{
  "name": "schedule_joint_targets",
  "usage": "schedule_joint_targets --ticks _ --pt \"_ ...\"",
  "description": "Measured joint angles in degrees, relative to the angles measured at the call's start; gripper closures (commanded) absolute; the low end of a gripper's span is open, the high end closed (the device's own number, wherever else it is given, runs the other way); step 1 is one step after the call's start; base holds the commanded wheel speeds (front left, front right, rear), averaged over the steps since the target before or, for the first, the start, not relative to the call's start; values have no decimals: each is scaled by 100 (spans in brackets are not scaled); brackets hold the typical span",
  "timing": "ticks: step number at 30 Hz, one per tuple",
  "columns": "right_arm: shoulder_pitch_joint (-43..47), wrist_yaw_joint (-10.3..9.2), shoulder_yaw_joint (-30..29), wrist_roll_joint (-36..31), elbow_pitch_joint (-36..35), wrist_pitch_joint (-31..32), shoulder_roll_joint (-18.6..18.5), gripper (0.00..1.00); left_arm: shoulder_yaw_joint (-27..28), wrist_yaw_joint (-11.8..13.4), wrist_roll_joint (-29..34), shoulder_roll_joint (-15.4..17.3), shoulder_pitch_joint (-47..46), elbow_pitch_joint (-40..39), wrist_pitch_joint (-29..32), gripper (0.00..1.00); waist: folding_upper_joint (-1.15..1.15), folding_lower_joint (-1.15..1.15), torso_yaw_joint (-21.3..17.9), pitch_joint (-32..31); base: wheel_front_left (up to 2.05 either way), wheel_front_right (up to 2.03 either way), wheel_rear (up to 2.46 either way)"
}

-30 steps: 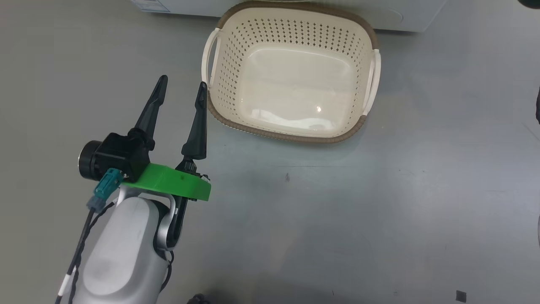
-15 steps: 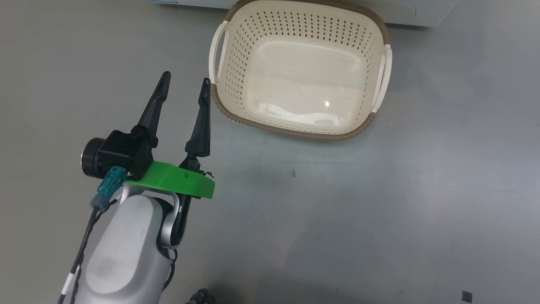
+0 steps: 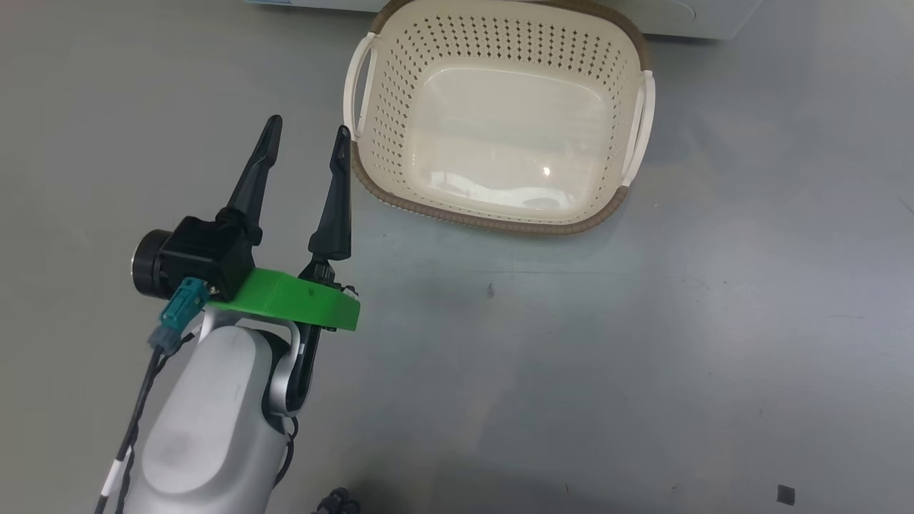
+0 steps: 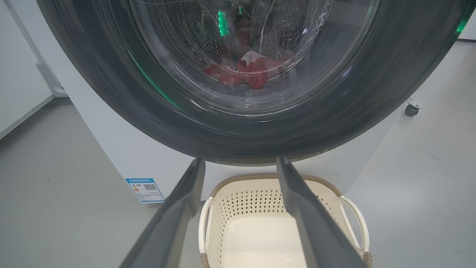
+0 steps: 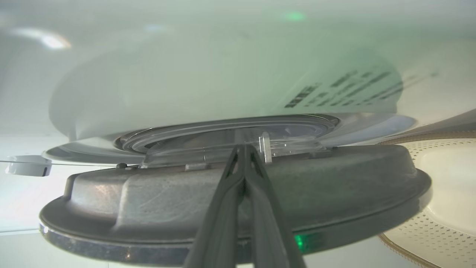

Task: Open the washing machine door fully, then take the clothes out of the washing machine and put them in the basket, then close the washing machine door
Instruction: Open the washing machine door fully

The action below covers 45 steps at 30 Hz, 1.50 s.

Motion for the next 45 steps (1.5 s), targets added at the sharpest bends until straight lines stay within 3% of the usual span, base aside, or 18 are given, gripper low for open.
schedule_joint_targets --ticks 11,19,45 --pt "116 153 120 169 34 498 -30 100 58 33 37 0 -19 51 0 0 0 0 -110 -53 0 0 0" --pt "439 372 249 245 49 805 49 100 67 33 53 0 -15 156 0 0 0 0 -207 -195 0 0 0" --pt "1776 872 616 492 14 1467 370 100 57 -19 174 2 548 506 0 0 0 0 -241 -1136 0 0 0"
